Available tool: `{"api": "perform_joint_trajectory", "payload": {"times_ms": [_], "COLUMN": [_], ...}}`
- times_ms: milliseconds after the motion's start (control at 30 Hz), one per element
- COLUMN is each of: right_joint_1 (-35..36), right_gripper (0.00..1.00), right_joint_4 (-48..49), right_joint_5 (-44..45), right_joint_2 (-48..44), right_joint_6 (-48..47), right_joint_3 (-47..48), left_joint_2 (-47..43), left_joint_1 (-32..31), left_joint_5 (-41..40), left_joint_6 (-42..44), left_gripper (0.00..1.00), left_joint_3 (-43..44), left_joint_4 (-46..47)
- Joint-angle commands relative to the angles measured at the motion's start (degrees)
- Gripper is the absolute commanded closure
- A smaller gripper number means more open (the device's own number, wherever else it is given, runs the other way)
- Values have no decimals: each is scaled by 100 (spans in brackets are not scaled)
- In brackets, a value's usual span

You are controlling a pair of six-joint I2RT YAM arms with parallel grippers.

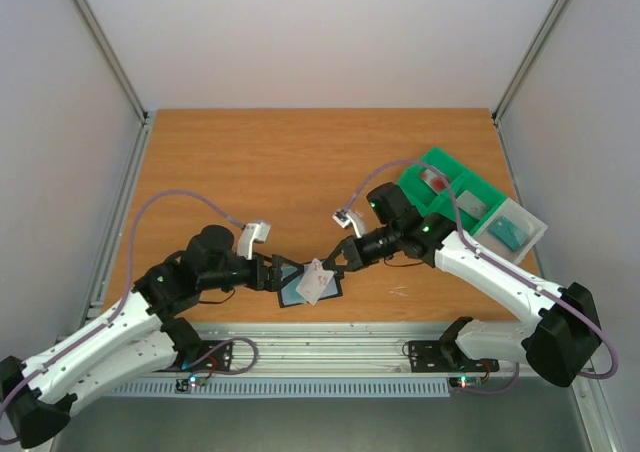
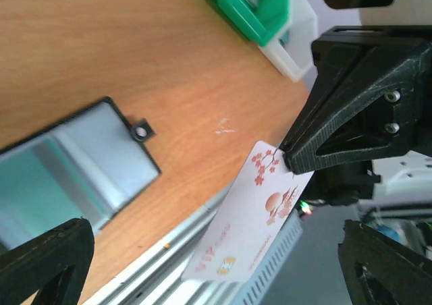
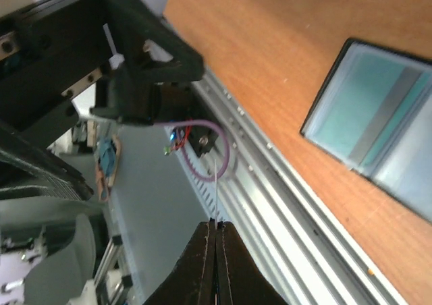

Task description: Take the credit cards out of the card holder

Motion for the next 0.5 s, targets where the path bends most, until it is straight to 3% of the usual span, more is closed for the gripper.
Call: {"api": "perform_joint_trajectory", "payload": {"times_ms": [0, 167, 467], "right_joint_1": [-54, -479, -1300], "right_gripper": [99, 99, 99], "right_joint_4": [634, 814, 1344], "right_joint_5": [978, 1792, 3313], "right_joint_2": [-115, 29, 83], "right_joint_6": [664, 1076, 1689], "right_joint_3": [-44, -106, -338], "left_joint_2": [-229, -337, -274], "left_joint_1": [6, 4, 8], "left_joint_5": [-1146, -1814, -2328], "left_joint_6": [302, 459, 733], "left_gripper": [1, 1, 1], "left_joint_3": [378, 411, 415], "left_joint_4": [-892, -1135, -1337]}}
